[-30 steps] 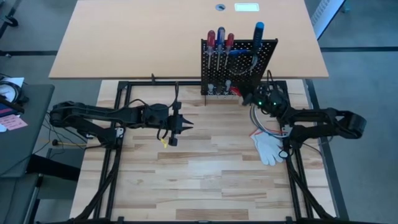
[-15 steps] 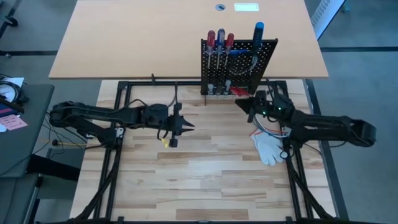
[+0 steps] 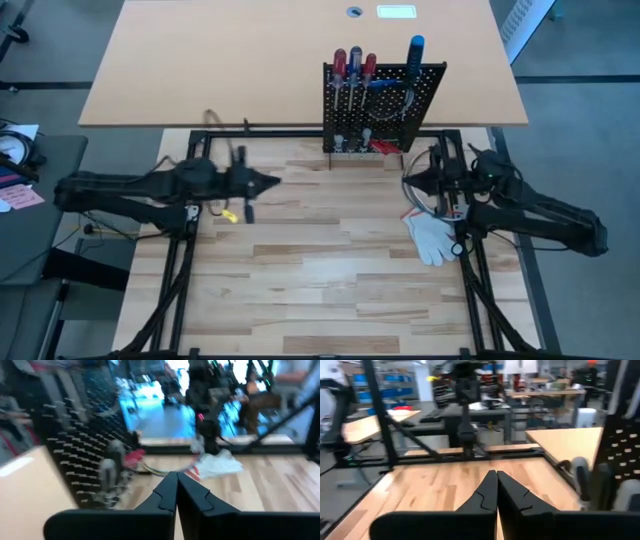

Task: Hang tools onto peg board
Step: Return to Home Position

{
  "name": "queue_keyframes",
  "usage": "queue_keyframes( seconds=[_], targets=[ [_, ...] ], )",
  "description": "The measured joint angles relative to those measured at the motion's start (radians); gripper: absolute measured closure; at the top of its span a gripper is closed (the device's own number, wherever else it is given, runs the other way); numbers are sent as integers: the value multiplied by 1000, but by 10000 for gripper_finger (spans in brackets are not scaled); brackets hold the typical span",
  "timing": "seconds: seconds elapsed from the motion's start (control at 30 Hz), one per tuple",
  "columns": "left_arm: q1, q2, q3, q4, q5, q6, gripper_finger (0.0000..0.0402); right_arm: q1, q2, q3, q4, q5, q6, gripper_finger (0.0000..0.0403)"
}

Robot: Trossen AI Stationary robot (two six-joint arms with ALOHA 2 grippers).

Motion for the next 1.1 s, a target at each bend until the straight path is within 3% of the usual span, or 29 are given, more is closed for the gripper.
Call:
queue_keyframes(
  seconds=[0.27, 0.53, 0.73, 0.93, 1.1],
  targets=[
    [0, -439, -364, 80, -21, -58, 401, -5, -30, -199, 182, -109, 63, 400],
    [0, -809, -585, 67, -17, -103, 401, -4, -19, -367, 363, -211, 146, 400],
    [0, -787, -662, 76, -11, -135, 401, 8, -19, -446, 450, -212, 173, 401],
    [0, -773, -754, 160, -11, -145, 401, 102, -19, -446, 450, -213, 68, 401],
    [0, -772, -754, 128, -11, -140, 401, 176, -19, -446, 448, -194, 32, 401]
  ],
)
